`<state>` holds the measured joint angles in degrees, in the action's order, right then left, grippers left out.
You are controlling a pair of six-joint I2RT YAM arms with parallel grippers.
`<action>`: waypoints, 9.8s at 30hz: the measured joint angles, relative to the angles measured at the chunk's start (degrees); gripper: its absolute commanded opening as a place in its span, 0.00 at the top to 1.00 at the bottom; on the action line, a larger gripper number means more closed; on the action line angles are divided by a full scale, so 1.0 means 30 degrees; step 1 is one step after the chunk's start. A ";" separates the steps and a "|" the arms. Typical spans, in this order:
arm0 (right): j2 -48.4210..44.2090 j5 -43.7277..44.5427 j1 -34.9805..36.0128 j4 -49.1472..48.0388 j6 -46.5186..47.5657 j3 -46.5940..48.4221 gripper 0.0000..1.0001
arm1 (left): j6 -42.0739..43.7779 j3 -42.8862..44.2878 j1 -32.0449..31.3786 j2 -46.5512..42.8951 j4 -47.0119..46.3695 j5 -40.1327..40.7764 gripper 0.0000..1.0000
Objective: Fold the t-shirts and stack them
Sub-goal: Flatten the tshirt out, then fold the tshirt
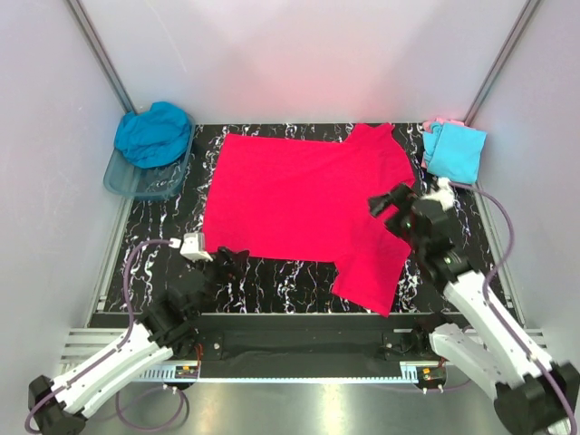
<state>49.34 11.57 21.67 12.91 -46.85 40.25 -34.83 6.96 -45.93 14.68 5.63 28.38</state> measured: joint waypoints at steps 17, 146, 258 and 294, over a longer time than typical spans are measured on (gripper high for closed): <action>-0.4619 -0.0204 -0.0080 0.3759 -0.0816 -0.6907 0.00 | -0.0466 0.4495 0.8524 1.6903 -0.7927 -0.6732 0.04; 0.1647 -0.2215 -0.5858 0.4175 -0.1836 -0.4269 0.12 | -0.4561 0.4211 1.1067 1.6764 -0.2535 -0.7431 0.38; 0.3963 -0.3242 -0.7497 0.4131 -0.3570 -0.0794 1.00 | -0.5530 0.6550 0.5763 0.8888 0.7446 0.0619 1.00; 1.1599 -0.3060 -0.7555 0.0073 -0.5858 0.2506 1.00 | -0.1596 1.1183 0.5807 1.9045 0.2331 0.3286 0.99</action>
<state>84.14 2.39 -0.99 13.13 -64.42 47.77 -39.62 40.51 -28.51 71.81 12.62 38.24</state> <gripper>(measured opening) 0.011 0.020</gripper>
